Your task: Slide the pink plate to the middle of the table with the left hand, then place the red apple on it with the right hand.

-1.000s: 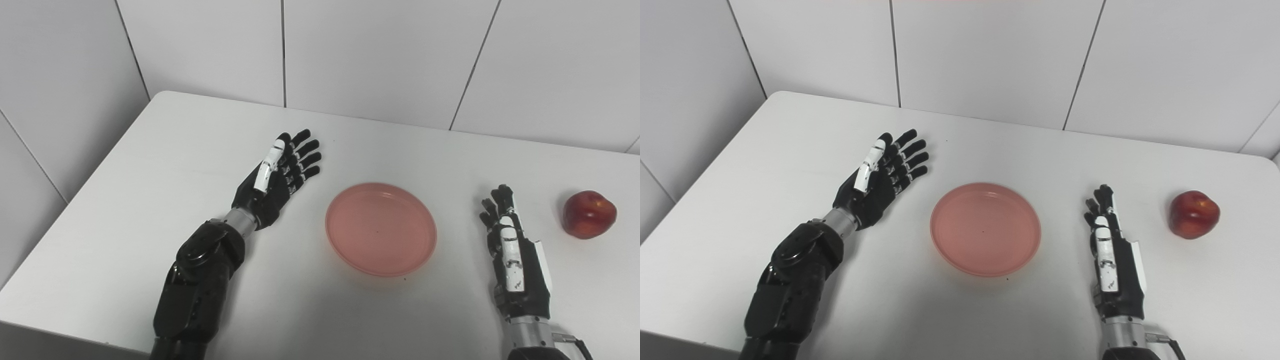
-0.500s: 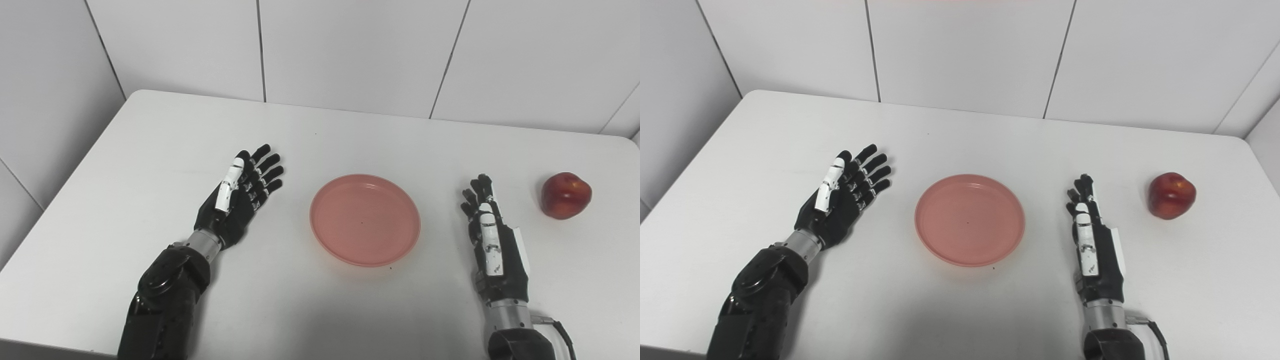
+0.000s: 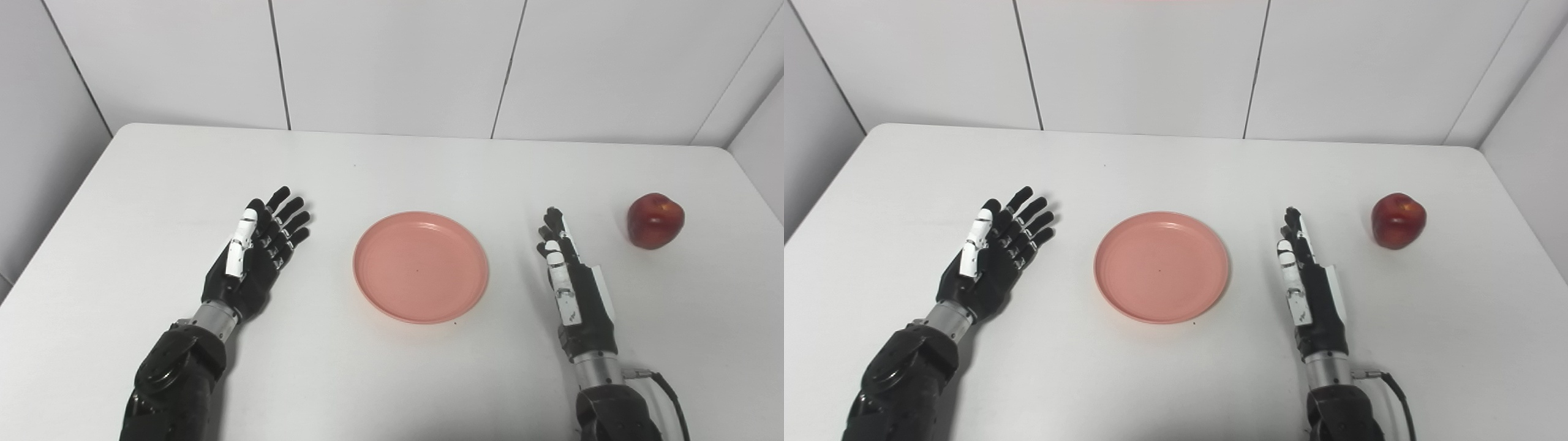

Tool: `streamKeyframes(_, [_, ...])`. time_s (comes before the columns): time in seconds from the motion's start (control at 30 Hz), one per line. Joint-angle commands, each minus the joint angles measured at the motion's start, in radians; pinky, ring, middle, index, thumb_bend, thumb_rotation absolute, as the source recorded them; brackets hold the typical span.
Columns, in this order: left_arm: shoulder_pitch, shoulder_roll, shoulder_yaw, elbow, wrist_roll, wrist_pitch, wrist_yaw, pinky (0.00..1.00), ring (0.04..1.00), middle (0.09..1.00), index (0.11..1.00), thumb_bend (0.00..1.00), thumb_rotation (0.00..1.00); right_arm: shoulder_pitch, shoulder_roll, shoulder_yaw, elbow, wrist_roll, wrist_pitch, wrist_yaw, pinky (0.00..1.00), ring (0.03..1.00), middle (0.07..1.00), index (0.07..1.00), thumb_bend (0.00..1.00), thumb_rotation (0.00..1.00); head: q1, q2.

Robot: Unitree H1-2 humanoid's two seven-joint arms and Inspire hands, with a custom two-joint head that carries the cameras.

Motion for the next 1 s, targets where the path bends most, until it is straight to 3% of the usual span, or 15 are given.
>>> streamKeyframes(0.0, [-0.013,0.002,0.006,0.011,-0.021,-0.033,-0.016,0.97,0.952,0.959,0.952,0.41,1.0,-0.035,-0.012,-0.011,-0.065,-0.038,0.026,-0.023,0.94,0.959,0.973,0.959,0.45,1.0,0.0,0.0])
streamKeyframes(0.23, [-0.019,0.008,0.006,0.058,-0.044,-0.064,-0.031,0.97,0.95,0.957,0.951,0.4,1.0,-0.061,-0.064,-0.012,-0.133,-0.163,0.048,-0.031,0.86,0.931,0.947,0.941,0.46,0.98,-0.069,-0.015])
streamKeyframes(0.43, [-0.024,0.017,0.008,0.099,-0.06,-0.096,-0.056,0.98,0.955,0.961,0.954,0.41,1.0,-0.094,-0.09,-0.023,-0.215,-0.311,0.127,-0.041,0.82,0.882,0.905,0.915,0.49,0.89,-0.092,-0.023])
streamKeyframes(0.53, [-0.029,0.023,0.011,0.124,-0.071,-0.111,-0.073,0.99,0.959,0.964,0.957,0.41,1.0,-0.113,-0.107,-0.03,-0.245,-0.347,0.158,-0.03,0.77,0.865,0.902,0.918,0.52,0.87,-0.138,-0.033])
streamKeyframes(0.8, [-0.037,0.04,0.021,0.186,-0.095,-0.143,-0.11,1.0,0.965,0.972,0.971,0.43,1.0,-0.146,-0.133,-0.04,-0.288,-0.419,0.222,-0.032,0.77,0.855,0.895,0.917,0.64,0.63,-0.196,-0.049])
streamKeyframes(0.97, [-0.041,0.045,0.028,0.223,-0.1,-0.165,-0.124,1.0,0.968,0.968,0.965,0.43,1.0,-0.168,-0.156,-0.053,-0.276,-0.527,0.254,-0.048,0.75,0.841,0.879,0.901,0.73,0.47,-0.236,-0.062])
